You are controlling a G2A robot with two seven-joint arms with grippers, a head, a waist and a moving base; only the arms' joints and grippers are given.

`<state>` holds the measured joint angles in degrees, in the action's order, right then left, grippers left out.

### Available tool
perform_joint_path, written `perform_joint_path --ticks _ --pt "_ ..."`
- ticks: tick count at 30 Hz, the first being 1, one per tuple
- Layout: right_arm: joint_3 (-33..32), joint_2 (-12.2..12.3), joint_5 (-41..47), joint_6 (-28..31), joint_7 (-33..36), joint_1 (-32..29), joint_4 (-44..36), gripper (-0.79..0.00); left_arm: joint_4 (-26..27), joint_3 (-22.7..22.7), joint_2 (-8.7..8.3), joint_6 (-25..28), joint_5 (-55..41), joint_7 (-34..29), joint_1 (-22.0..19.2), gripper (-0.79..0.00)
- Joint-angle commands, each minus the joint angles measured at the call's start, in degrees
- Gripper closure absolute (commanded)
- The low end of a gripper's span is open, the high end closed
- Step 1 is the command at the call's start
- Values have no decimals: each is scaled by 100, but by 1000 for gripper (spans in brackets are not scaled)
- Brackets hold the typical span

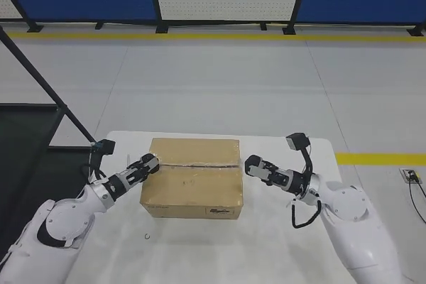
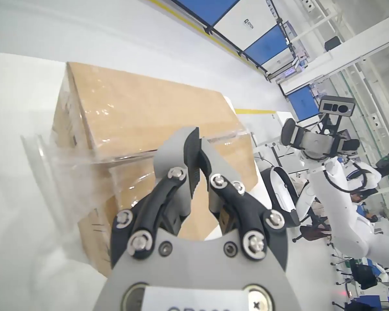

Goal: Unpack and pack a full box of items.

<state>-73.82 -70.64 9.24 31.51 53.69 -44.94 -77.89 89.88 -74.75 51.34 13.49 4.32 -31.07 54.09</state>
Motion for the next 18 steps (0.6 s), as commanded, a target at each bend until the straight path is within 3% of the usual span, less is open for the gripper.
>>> perform_joint_path --ticks 1,4,9,18 --pt "-14 13 -3 -6 -30 -40 -27 -785 3 -3 -1 0 -8 -1 2 0" --pt "-21 30 -4 -23 -61 -78 -66 -785 40 26 4 -44 232 128 47 0" --pt "31 45 -2 -70 -95 -70 -87 -785 18 211 75 -135 -342 -145 -19 0" --pt "93 70 47 -28 -141 -65 -5 -785 -849 704 289 -668 -1581 -774 -800 0"
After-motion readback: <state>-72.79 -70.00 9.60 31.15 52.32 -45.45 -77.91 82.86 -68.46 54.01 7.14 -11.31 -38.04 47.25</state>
